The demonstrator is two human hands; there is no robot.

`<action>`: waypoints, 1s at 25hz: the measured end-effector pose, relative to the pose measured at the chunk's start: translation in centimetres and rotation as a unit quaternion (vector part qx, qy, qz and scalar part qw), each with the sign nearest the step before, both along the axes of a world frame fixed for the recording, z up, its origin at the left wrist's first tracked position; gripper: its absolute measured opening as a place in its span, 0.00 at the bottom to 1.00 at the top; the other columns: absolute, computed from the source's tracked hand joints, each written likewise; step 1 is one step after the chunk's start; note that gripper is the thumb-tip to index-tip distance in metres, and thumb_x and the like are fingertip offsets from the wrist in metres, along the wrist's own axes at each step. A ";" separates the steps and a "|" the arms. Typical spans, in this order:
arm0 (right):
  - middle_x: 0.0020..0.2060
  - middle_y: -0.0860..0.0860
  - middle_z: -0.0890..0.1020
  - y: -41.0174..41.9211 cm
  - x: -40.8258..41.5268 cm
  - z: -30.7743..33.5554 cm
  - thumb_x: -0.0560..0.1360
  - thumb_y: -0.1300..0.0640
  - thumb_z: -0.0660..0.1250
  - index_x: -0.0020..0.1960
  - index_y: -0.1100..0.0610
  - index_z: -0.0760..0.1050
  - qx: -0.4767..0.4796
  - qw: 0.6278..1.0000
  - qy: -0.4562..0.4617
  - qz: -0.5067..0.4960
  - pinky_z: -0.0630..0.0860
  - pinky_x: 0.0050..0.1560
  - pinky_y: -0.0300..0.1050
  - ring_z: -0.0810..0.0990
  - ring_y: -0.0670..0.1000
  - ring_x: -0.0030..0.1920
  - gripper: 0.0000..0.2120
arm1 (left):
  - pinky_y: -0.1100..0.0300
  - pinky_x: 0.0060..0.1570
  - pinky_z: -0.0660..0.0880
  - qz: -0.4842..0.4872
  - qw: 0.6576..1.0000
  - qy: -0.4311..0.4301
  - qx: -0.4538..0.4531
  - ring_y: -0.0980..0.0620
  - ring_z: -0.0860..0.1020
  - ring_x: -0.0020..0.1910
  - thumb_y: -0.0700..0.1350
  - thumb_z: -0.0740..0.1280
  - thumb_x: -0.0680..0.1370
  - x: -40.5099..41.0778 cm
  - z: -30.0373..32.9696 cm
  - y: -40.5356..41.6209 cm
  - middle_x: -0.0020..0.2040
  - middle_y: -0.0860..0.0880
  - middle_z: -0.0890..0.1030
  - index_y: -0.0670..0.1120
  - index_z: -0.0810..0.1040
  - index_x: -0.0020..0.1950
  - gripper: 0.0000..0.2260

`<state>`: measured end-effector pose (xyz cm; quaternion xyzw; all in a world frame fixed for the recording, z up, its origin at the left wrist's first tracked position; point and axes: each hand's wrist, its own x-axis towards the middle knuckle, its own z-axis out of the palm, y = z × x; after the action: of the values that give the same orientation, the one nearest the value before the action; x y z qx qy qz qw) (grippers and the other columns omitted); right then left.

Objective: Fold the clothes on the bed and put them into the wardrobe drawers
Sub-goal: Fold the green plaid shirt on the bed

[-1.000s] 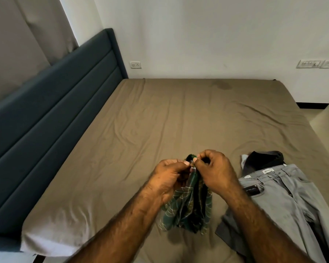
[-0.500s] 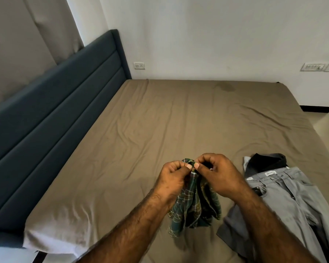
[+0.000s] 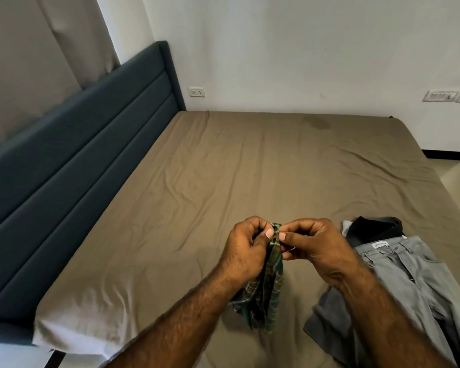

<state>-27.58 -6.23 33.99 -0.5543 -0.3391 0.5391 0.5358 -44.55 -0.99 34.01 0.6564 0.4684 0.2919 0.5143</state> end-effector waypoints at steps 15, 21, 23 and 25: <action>0.38 0.57 0.86 -1.1 -2.5 -2.4 0.78 0.64 0.73 0.44 0.59 0.86 0.000 0.997 0.018 -0.076 0.82 0.41 0.47 0.82 0.54 0.38 0.06 | 0.59 0.35 0.81 0.128 0.953 -0.150 -0.230 0.48 0.84 0.34 0.35 0.71 0.80 0.7 0.5 -1.2 0.40 0.40 0.86 0.33 0.84 0.51 0.04; 0.41 0.44 0.79 -2.0 -2.3 -2.6 0.80 0.53 0.69 0.48 0.52 0.82 0.158 0.861 -0.482 -0.042 0.78 0.39 0.41 0.80 0.46 0.39 0.05 | 0.55 0.39 0.83 0.095 0.982 -0.070 -0.146 0.48 0.85 0.38 0.39 0.73 0.80 0.3 -0.4 -1.5 0.39 0.45 0.87 0.42 0.87 0.46 0.05; 0.41 0.44 0.76 -1.8 -2.1 -2.6 0.78 0.52 0.68 0.46 0.52 0.79 0.168 0.807 -0.565 -0.038 0.74 0.37 0.43 0.76 0.46 0.37 0.05 | 0.52 0.45 0.85 0.082 0.994 -0.006 -0.074 0.51 0.87 0.40 0.42 0.74 0.80 0.4 -0.3 -1.6 0.39 0.50 0.87 0.47 0.87 0.45 0.05; 0.38 0.45 0.78 -1.3 -2.3 -2.7 0.78 0.55 0.69 0.44 0.53 0.79 0.124 0.857 -0.496 -0.055 0.74 0.35 0.43 0.76 0.46 0.35 0.05 | 0.56 0.40 0.84 0.071 0.990 0.120 0.032 0.56 0.84 0.38 0.45 0.73 0.80 0.5 0.2 -1.5 0.38 0.53 0.86 0.50 0.85 0.44 0.05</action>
<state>-29.89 -7.55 31.31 -0.6952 -0.5931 0.1159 0.3892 -44.08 -2.51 34.21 0.6679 0.5625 0.2618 0.4111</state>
